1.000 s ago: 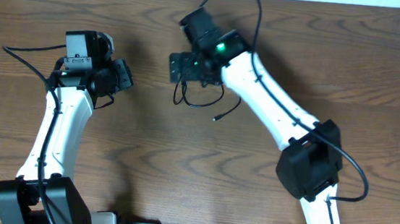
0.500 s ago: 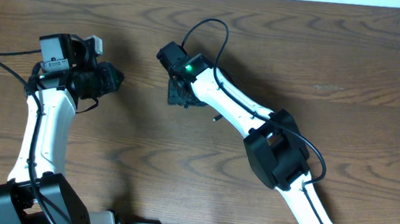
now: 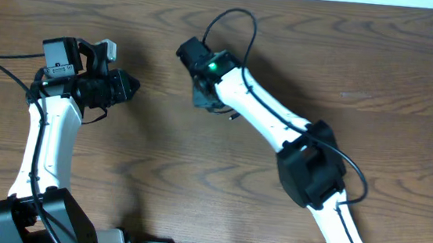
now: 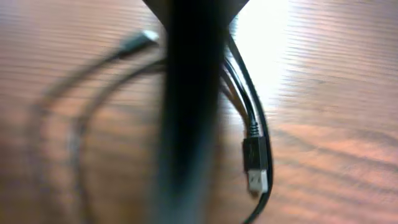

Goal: Untangle cables
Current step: 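Grasp the black cable at center with the right gripper, then carry the black cable to the top-right corner with right gripper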

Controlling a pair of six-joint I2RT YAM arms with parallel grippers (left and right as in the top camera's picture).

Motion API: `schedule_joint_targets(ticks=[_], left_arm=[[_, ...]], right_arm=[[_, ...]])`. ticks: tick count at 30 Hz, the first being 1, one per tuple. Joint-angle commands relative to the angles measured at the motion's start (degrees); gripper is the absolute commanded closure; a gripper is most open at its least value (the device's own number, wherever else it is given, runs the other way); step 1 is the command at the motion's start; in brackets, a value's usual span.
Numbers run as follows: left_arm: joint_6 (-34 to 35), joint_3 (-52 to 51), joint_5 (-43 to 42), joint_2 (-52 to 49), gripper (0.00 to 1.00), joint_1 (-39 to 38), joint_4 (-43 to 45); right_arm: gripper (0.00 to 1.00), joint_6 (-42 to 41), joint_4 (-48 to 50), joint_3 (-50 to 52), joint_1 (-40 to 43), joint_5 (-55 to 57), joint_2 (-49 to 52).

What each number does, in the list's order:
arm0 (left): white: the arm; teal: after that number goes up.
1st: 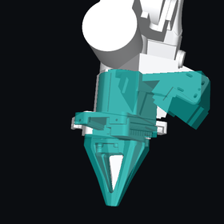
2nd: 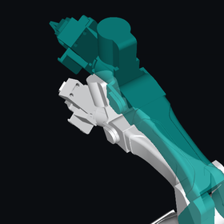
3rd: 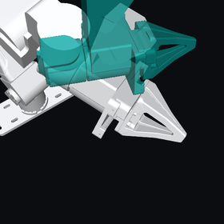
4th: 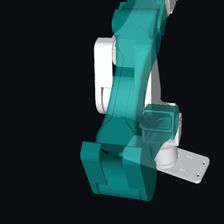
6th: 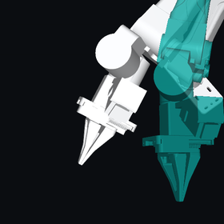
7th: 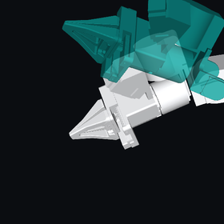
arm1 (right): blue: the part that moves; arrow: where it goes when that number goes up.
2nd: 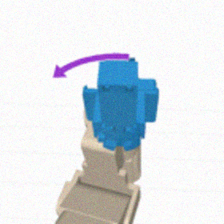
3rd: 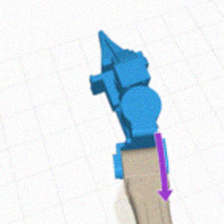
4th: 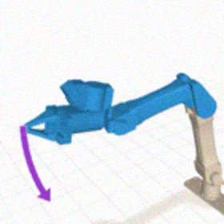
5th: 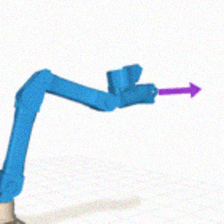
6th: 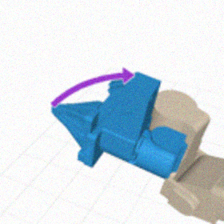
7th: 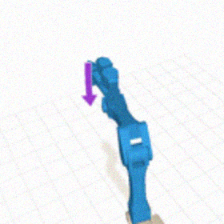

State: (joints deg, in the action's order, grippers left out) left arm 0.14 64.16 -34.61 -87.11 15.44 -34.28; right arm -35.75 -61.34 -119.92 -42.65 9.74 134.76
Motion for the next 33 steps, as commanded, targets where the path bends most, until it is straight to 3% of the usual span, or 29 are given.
schedule_joint_targets(ticks=[1,4,9,18,29,33], left_arm=[[-0.8,0.0,-1.0,0.7,0.77,0.3,-1.3],[-0.3,0.0,-1.0,0.7,0.77,0.2,-1.9],[1.6,0.0,-1.0,0.7,0.77,-0.8,-1.0],[1.6,0.0,-1.2,0.7,0.77,-6.2,-0.1],[0.7,-0.1,-0.8,0.7,0.76,-14.4,1.0],[-3.2,-0.1,-0.8,0.7,0.76,-19.8,0.7]], right_arm=[[0.99,9.7,-3.5,-0.5,3.4,13.0,-8.5],[0.99,15.5,-6.3,-0.5,7.8,13.0,-13.6],[0.98,21.5,-9.6,-0.5,19.9,0.9,-21.0],[0.99,26.5,-12.9,-0.5,40.9,-9.5,-26.9],[0.99,30.1,-14.3,-0.6,54.5,-12.8,-27.3],[0.99,30.4,-12.5,-1.2,57.2,-13.5,-27.3]])
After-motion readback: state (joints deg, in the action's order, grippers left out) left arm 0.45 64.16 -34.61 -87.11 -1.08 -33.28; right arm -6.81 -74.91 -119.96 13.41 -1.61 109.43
